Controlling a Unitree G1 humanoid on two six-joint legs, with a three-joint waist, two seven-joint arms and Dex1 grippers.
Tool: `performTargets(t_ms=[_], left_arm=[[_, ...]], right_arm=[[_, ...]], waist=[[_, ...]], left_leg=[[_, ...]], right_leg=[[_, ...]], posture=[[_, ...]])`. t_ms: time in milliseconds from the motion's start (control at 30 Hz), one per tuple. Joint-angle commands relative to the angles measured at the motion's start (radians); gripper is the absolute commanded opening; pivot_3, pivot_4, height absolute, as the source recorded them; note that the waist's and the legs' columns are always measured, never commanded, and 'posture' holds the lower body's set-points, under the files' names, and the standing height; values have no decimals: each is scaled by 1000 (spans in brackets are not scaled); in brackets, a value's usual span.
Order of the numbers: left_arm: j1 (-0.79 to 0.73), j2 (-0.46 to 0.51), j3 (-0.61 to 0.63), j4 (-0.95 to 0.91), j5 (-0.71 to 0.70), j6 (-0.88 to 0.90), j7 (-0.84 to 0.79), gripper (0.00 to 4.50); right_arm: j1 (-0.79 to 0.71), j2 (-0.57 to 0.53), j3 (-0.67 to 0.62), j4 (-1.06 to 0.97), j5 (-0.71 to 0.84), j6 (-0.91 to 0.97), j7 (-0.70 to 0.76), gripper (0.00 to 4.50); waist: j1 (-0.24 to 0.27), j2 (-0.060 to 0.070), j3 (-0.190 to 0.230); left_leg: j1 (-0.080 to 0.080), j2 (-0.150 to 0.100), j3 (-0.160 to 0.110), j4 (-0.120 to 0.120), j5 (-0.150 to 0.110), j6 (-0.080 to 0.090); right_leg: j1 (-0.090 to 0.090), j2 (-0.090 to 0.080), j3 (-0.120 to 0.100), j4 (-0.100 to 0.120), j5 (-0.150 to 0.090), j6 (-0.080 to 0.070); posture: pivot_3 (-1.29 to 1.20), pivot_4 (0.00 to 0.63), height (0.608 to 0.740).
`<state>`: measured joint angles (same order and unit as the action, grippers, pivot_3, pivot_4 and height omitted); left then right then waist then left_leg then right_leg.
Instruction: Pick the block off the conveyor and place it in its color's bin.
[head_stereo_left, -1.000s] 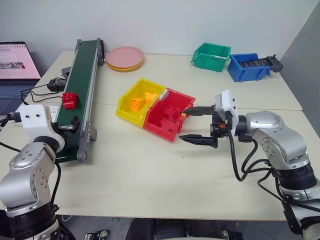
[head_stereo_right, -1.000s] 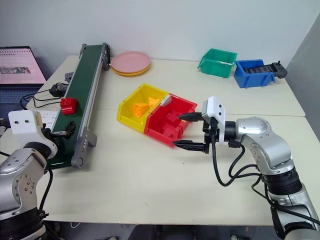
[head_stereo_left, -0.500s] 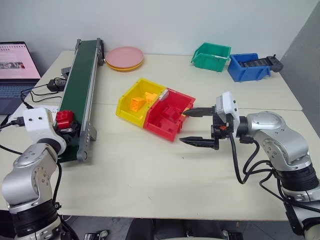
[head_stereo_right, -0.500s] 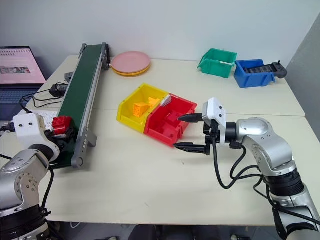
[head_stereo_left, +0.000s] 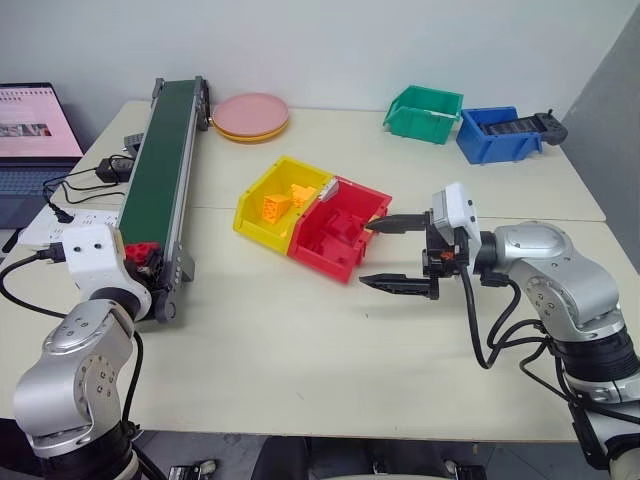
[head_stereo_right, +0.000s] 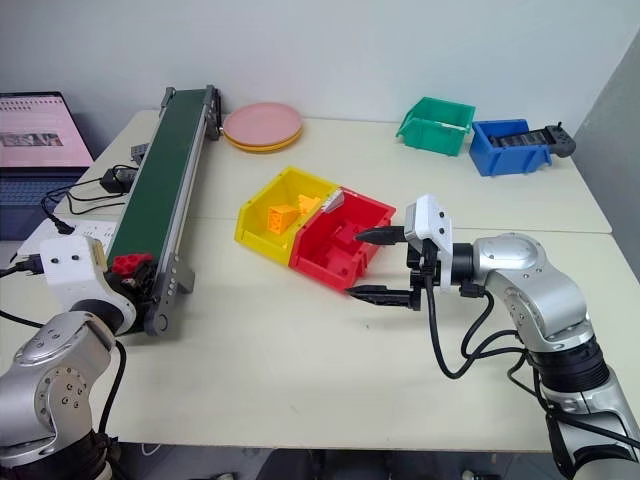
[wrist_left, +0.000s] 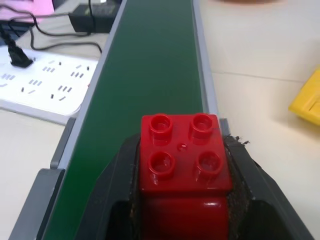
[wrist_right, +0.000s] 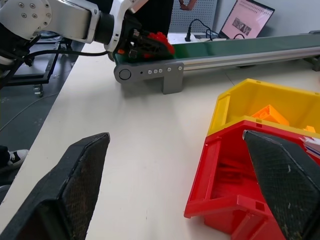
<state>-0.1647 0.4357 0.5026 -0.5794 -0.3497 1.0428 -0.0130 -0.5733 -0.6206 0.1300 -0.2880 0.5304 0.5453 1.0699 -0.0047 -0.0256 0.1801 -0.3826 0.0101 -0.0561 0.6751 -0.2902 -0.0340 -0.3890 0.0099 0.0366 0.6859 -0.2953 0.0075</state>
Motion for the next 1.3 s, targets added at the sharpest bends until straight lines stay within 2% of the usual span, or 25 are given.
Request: performTargets(t_ms=[33, 67, 133, 200, 333, 567, 833, 900, 1000, 1300], left_arm=[[-64, 68, -60, -53, 5, -27, -44, 1529], [-79, 84, -82, -51, -5, -27, -68, 1529], [-153, 148, -220, -29, -48, -50, -208, 1529], [-207, 173, -310, 6, -64, -73, -299, 1529], [-374, 122, -517, 189, -23, -182, -411, 1529], [-521, 37, -643, 442, 37, -338, -512, 1529], [-570, -14, -685, 564, 99, -455, -577, 1529], [-567, -22, -685, 567, 101, -464, -592, 2233], [-566, -29, -682, 569, 110, -474, -602, 2890], [-558, -35, -641, 528, 104, -462, -595, 4460]], right_arm=[[-31, -11, -29, -27, 5, -14, 2, 4500], [-31, -14, -32, -31, 4, -11, -3, 4500], [-12, -39, -59, -62, 14, 13, -19, 4500], [3, -55, -73, -90, 20, 34, -36, 4500], [66, -122, -136, -177, 31, 112, -95, 4500], [104, -180, -200, -267, 42, 231, -202, 4500], [162, -197, -235, -341, 63, 263, -262, 4500], [171, -197, -249, -356, 70, 266, -274, 4500], [170, -198, -268, -367, 93, 276, -281, 4500], [175, -213, -264, -364, 107, 264, -286, 4500]], waist=[[0, 0, 0], [0, 0, 0], [0, 0, 0], [11, -1, 2], [21, 0, 2], [-1, 0, 3], [2, 0, 3], [2, 0, 3], [2, 0, 3], [2, 0, 3]], left_leg=[[0, 0, 0, 0, 0, 0], [0, 0, 0, 0, 0, 0], [0, 0, 0, 0, 0, 0], [-2, 0, 0, 0, 0, 0], [-4, -3, -2, 0, 0, -1], [-4, -1, 2, 0, 0, 0], [-5, -1, 2, 0, 0, 0], [-6, -1, 2, 1, 0, 0], [-6, -1, 1, 1, 0, 0], [-6, -1, 1, 1, 0, 0]], right_leg=[[0, 0, 0, 0, 0, 0], [0, 0, 0, 0, 0, 0], [0, 0, 0, -1, 0, 0], [0, 0, -1, -2, 0, 0], [1, -3, -3, -5, 1, 1], [-2, -1, 1, -5, 1, 2], [-2, 0, 1, -5, 1, 2], [-2, 0, 1, -5, 1, 2], [-2, 0, 1, -5, 1, 2], [-2, 0, 1, -4, 1, 2]], posture=[[0, 150, 740], [0, 150, 740], [0, 150, 740], [0, 150, 740], [0, 150, 740], [0, 150, 740], [0, 150, 740], [0, 150, 740], [0, 150, 740], [0, 150, 740]])
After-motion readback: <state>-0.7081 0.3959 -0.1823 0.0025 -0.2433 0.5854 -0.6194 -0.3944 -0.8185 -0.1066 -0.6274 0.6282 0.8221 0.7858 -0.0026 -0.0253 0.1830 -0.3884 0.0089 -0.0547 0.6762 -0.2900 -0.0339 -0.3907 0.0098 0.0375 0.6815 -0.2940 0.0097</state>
